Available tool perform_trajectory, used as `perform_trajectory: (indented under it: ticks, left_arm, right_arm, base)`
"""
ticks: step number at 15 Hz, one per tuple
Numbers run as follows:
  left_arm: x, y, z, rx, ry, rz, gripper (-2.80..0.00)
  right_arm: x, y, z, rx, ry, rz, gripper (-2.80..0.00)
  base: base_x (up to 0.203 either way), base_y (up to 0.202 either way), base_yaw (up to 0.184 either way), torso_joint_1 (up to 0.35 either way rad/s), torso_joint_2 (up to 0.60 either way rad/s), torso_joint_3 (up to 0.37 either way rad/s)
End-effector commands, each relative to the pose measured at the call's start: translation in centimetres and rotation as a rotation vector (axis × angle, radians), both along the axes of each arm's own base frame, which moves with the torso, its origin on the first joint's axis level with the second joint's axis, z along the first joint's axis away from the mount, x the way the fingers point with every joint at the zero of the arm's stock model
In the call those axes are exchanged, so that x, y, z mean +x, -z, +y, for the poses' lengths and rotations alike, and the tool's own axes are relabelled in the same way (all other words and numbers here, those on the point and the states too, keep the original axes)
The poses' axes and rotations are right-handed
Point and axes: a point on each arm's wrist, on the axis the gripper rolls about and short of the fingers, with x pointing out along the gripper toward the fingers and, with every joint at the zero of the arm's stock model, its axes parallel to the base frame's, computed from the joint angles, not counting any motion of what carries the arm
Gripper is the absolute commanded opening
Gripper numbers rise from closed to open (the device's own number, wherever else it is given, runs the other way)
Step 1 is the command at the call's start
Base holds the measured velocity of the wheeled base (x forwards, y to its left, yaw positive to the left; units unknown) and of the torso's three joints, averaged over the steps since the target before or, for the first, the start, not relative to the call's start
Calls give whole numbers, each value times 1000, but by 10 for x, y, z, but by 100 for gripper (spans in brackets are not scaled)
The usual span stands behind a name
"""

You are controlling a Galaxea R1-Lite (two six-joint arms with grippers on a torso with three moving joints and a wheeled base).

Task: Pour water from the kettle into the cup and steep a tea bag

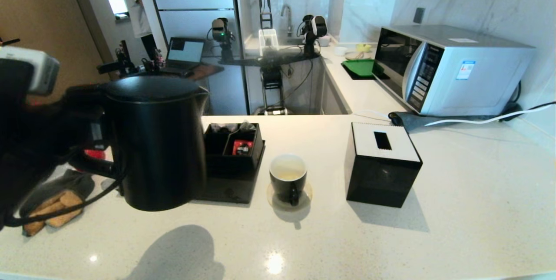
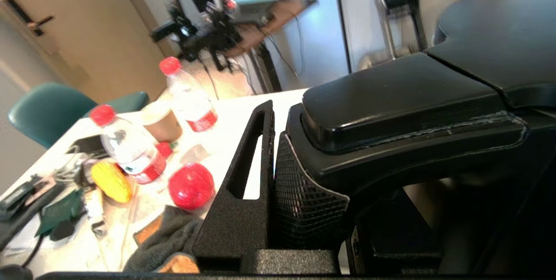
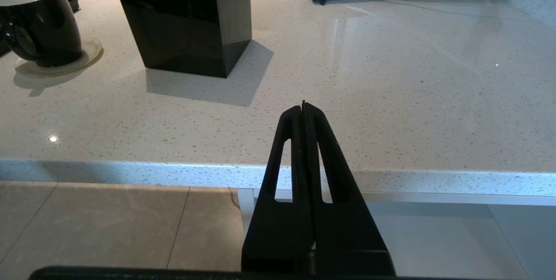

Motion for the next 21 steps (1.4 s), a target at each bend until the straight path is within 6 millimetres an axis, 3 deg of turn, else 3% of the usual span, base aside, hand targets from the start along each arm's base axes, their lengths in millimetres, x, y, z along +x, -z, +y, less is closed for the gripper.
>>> perform_trajectory:
  ticks: [1, 10, 21]
  left_arm:
    - [2, 0, 9, -9, -50, -30, -280]
    - [8, 5, 53, -65, -156, -80, -280]
    - [40, 19, 93, -69, -277, -63, -280]
  right_arm:
    - [0, 0, 0, 0, -1, 2, -280]
    - [0, 0, 0, 0, -1, 2, -280]
    - [0, 0, 0, 0, -1, 2, -280]
  base:
    - [0, 0, 0, 0, 0, 0]
    - [0, 0, 0, 0, 0, 0]
    - [0, 0, 0, 0, 0, 0]
